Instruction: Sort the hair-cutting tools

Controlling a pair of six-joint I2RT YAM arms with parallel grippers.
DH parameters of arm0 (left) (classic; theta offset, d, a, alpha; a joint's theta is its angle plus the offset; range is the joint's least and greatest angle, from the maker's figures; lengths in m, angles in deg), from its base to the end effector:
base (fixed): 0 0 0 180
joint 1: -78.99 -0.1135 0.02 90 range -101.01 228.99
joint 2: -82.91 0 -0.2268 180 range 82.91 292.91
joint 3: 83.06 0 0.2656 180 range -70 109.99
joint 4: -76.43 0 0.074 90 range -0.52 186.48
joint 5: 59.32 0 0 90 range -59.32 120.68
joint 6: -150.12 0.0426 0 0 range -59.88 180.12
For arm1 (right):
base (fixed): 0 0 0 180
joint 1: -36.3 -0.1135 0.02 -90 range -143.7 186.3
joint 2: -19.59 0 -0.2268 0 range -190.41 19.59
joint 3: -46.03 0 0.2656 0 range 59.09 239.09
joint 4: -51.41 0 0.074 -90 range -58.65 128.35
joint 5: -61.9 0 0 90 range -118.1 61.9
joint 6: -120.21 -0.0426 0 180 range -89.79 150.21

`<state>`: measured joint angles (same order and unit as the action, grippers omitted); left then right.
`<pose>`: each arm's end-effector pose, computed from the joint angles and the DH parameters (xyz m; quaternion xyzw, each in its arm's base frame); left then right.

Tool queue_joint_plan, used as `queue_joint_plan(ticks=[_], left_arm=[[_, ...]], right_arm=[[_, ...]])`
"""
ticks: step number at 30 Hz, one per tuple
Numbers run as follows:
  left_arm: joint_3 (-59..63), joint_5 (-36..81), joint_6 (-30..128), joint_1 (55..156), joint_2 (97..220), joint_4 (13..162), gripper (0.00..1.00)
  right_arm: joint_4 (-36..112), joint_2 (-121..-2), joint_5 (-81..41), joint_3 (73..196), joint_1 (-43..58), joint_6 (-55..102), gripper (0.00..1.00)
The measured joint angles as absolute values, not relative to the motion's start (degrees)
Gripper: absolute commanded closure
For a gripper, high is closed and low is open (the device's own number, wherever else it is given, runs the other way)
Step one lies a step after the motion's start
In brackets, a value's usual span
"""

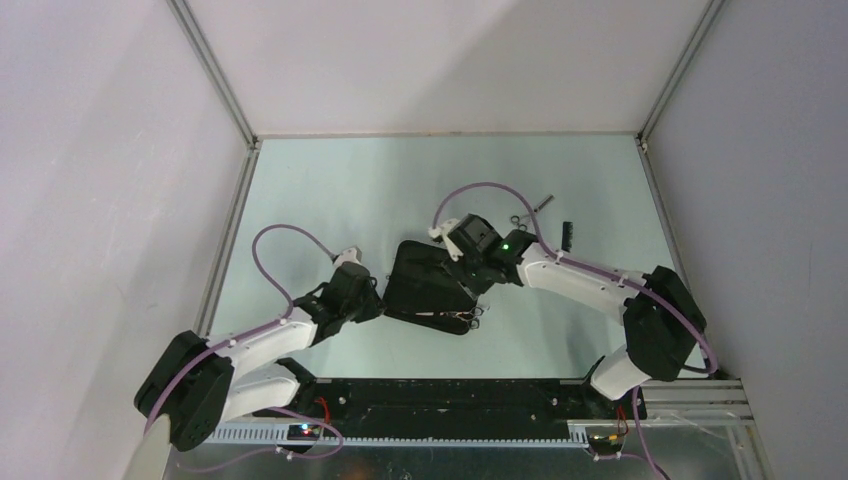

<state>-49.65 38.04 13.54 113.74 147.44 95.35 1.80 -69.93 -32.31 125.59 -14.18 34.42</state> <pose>0.1876 -0.1235 0.0919 -0.1185 0.9306 -0.1764 0.2980 0.2179 0.2593 0.1939 -0.4344 0.8610 0.0705 0.2551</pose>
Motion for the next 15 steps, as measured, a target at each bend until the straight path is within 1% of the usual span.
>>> queue_joint_plan(ticks=[7,15], left_arm=[[-49.51,37.80,13.56,113.49,147.82,95.44,0.78],[-48.77,37.49,13.62,113.32,148.54,96.21,0.78]], right_arm=[[1.01,-64.99,-31.57,112.86,-11.14,17.24,0.60],[5.75,-61.51,-28.82,105.76,-10.75,5.31,0.63]])
